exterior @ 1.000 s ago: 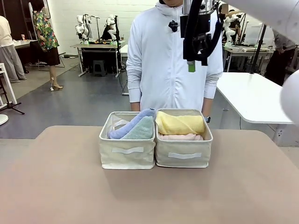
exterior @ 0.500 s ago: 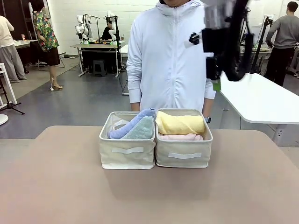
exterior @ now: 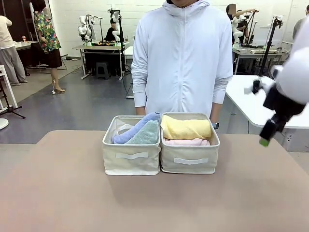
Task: Sort the towels based on their folding style.
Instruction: Pick up another triangle-folded towel from the table and place it in the left Fabric basket.
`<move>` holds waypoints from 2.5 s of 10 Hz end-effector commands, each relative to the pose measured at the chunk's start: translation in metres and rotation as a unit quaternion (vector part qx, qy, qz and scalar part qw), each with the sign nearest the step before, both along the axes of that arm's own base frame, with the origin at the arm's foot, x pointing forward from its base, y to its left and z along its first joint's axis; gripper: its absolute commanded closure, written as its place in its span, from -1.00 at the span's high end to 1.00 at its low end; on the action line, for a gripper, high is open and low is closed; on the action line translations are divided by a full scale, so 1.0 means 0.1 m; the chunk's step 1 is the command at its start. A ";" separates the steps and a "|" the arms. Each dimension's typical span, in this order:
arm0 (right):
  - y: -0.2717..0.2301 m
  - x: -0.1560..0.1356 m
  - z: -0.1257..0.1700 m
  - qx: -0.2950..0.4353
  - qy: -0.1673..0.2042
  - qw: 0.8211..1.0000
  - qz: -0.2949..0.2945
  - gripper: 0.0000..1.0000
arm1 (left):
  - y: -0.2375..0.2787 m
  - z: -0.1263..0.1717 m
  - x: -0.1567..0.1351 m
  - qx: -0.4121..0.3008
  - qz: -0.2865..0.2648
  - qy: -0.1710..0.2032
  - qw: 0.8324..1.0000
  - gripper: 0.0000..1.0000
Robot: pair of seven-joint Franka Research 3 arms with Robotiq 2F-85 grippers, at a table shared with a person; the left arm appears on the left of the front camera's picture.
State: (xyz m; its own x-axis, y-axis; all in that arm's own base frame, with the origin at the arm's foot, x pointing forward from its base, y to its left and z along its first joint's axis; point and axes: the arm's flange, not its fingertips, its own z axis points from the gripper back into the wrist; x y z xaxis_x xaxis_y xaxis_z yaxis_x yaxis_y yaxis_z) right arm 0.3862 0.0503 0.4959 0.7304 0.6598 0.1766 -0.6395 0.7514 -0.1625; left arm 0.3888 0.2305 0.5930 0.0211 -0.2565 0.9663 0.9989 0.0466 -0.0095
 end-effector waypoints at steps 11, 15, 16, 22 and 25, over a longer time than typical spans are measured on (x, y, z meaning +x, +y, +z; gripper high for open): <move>-0.56 -0.32 0.69 0.107 -0.015 0.973 0.206 1.00 | 0.00 0.01 -0.02 -0.006 -0.001 -0.011 1.000 1.00; -1.92 -0.37 1.02 0.385 -0.114 0.836 0.375 1.00 | 0.00 0.01 -0.02 -0.006 -0.001 -0.011 1.000 1.00; -2.23 -0.28 0.96 0.458 -0.126 0.794 0.380 1.00 | 0.00 0.01 -0.02 -0.006 -0.001 -0.011 1.000 1.00; -2.63 -0.36 0.73 0.551 -0.173 0.727 0.373 1.00 | 0.00 0.01 -0.02 -0.006 -0.001 -0.011 1.000 1.00; -2.63 -0.36 0.73 0.551 -0.173 0.727 0.373 1.00 | 0.00 0.01 -0.02 -0.006 -0.001 -0.011 1.000 1.00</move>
